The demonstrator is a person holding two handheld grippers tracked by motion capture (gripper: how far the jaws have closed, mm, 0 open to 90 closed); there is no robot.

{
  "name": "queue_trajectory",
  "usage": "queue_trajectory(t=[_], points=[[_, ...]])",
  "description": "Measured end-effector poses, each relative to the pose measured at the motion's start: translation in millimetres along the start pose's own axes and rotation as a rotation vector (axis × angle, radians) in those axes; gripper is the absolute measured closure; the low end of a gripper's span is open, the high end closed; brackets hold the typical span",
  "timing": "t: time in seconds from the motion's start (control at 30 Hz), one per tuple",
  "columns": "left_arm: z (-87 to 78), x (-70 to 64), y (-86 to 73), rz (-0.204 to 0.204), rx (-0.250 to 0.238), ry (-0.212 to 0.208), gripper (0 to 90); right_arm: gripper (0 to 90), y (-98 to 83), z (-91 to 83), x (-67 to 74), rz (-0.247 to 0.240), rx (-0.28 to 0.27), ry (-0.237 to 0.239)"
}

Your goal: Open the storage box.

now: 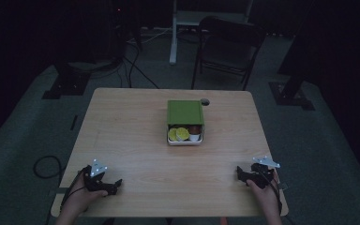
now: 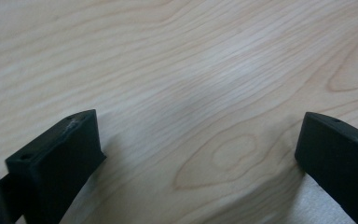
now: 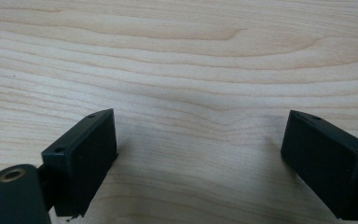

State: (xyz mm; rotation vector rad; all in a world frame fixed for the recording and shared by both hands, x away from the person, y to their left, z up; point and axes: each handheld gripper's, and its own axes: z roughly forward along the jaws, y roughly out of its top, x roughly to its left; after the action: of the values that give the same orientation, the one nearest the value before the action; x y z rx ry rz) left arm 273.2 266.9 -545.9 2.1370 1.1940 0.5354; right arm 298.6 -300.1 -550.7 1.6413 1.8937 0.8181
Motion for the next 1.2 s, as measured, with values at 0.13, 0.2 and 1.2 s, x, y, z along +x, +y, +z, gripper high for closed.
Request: queue_trajectory(t=[0.13,0.2,1.2], points=[[4.1,-7.4,6.9,0.067,-0.008,0.003,1.5,10.0,0.0,0.0,0.0,0.001,0.0,0.0],[6.1,-11.4,10.5,0.099,-0.011,0.003,1.5,10.0,0.0,0.0,0.1,0.001,0.0,0.0],[34.2,-91.4,79.0,0.509,-0.131,-0.066,1.7,10.0,-0.2,0.0,0.1,0.0,0.0,0.0]])
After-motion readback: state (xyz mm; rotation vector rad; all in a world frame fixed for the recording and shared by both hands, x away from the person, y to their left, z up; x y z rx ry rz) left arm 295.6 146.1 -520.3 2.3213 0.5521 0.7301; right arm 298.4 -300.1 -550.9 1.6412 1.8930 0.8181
